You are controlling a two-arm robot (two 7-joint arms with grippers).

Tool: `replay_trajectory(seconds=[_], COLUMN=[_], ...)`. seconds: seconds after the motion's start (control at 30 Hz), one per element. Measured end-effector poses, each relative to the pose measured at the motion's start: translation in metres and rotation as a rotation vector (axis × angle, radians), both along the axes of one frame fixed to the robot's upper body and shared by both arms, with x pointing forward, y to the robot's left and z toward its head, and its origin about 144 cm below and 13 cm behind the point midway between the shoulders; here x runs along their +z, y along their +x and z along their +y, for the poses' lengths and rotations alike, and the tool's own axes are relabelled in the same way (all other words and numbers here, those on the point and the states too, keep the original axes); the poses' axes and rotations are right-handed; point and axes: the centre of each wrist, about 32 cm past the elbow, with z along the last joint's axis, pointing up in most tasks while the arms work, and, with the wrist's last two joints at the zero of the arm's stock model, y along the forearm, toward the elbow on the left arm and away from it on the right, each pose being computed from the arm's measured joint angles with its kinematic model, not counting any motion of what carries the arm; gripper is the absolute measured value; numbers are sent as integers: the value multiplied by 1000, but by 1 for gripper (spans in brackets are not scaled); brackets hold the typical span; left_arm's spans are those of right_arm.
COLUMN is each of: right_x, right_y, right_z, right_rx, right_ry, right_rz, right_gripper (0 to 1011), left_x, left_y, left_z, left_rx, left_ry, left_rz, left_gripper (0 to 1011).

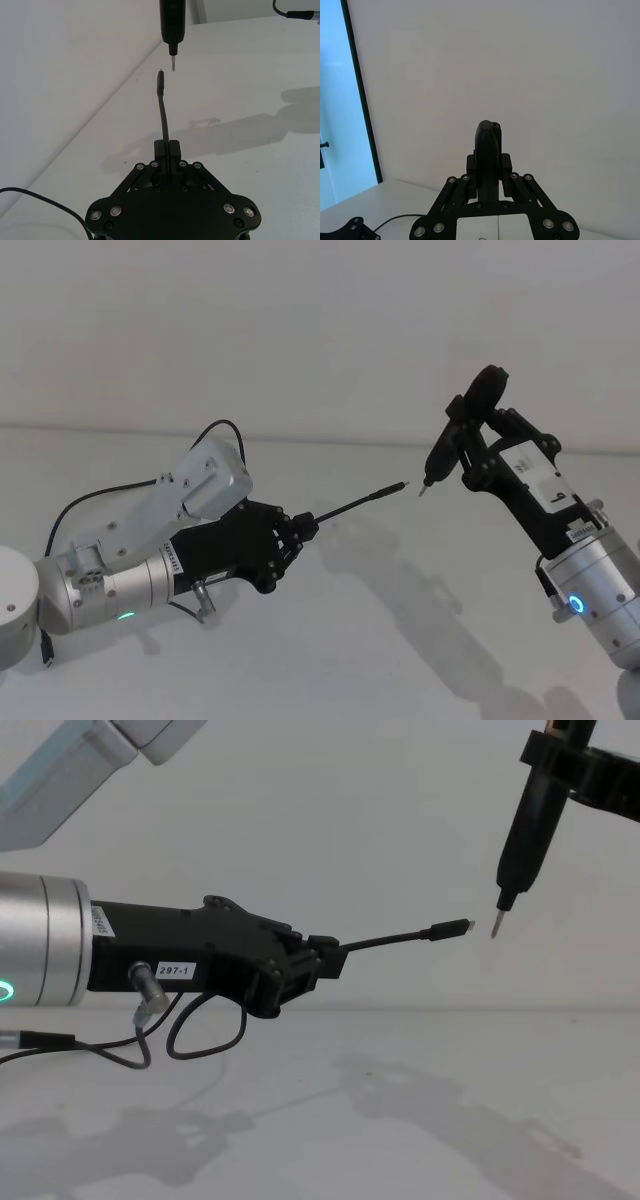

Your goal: Pick up the data cable with the one hand.

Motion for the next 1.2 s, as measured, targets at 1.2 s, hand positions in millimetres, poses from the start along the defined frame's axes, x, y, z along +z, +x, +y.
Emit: replay_trajectory(seconds=[1.2], right_x=[5], right_y=[12], right_z=[7], right_rx=[30], right_ry=[-1], right_rz=[-9], right_gripper=[268], left_x=[0], left_y=[0], left_z=[0], left_rx=[0], left_ry=[0], left_rz=[0], left_gripper=[50])
